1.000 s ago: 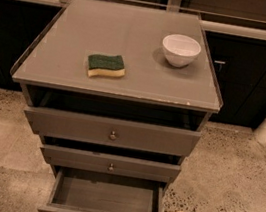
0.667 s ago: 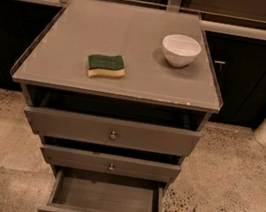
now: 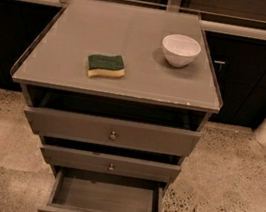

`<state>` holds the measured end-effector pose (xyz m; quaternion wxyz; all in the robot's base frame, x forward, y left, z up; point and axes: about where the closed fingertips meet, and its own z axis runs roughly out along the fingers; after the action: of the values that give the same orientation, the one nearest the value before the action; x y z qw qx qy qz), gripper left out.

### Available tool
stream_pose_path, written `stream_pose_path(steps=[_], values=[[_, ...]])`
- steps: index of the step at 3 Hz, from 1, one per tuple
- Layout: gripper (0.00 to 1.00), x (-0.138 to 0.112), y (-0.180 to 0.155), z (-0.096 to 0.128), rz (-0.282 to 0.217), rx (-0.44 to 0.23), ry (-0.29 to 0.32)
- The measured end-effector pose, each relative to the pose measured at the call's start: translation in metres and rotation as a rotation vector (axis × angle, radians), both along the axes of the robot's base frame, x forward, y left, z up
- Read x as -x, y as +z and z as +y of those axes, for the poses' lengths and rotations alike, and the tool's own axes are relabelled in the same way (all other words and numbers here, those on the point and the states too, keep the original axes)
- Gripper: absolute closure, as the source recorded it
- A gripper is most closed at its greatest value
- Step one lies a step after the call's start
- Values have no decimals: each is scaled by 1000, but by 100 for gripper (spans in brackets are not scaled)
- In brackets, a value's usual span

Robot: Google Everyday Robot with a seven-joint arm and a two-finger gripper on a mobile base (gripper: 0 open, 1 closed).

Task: Close bottom drawer

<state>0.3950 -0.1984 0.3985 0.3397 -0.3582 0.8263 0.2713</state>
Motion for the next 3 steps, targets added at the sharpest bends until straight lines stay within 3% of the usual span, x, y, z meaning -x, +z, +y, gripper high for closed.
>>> stream_pose_path(steps=[1,3], values=[[100,-12,-45,-11,1,-72,-70],[100,-13,-109,-17,75,-152,-154]])
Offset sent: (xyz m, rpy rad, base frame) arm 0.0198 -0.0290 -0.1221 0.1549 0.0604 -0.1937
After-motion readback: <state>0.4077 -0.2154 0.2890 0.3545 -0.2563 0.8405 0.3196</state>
